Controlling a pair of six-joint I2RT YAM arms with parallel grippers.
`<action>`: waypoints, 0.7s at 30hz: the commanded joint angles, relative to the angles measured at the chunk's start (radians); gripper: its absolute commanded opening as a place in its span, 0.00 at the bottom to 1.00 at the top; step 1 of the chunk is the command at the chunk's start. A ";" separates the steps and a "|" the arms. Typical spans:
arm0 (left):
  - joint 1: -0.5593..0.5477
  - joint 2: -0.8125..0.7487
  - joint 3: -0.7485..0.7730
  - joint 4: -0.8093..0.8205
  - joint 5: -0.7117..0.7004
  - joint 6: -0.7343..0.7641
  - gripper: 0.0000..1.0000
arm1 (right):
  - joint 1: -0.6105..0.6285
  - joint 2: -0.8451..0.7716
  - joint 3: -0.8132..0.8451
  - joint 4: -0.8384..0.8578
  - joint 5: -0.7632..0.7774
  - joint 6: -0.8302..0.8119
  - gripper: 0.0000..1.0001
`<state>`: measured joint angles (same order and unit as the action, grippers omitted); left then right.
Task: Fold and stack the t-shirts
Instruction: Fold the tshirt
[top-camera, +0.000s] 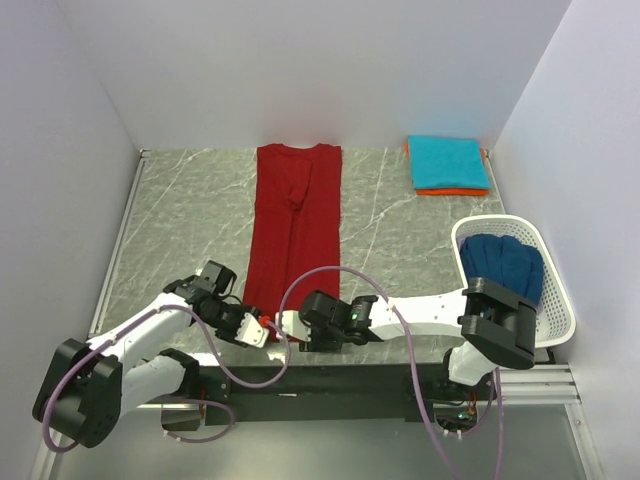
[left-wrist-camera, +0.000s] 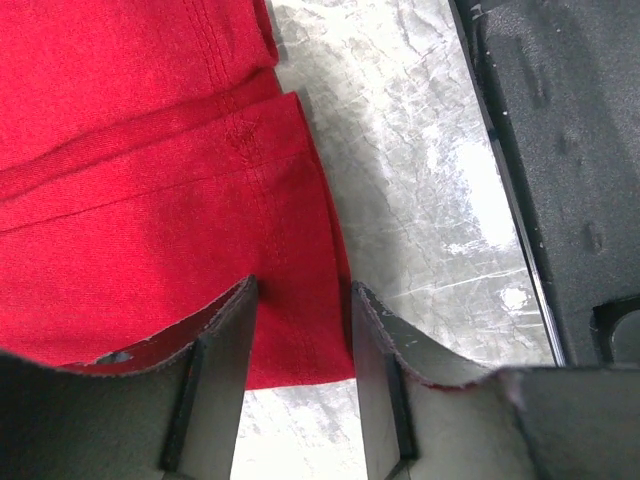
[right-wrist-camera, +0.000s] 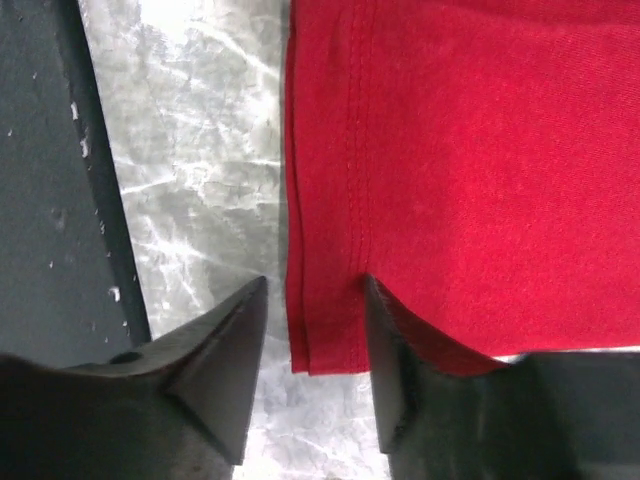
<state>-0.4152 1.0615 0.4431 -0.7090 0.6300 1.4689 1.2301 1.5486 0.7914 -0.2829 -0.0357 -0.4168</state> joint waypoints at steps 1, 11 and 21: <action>-0.008 0.020 0.013 0.003 -0.072 -0.031 0.46 | 0.003 0.056 -0.040 -0.012 0.079 0.015 0.43; -0.031 -0.061 0.058 -0.036 0.002 -0.111 0.00 | 0.003 0.002 -0.031 -0.059 0.094 0.068 0.00; -0.030 -0.095 0.127 -0.110 0.077 -0.245 0.00 | -0.020 -0.163 -0.043 -0.079 0.073 0.052 0.00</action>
<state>-0.4538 0.9764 0.5205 -0.7914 0.6434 1.3151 1.2282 1.4612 0.7601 -0.3286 0.0345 -0.3603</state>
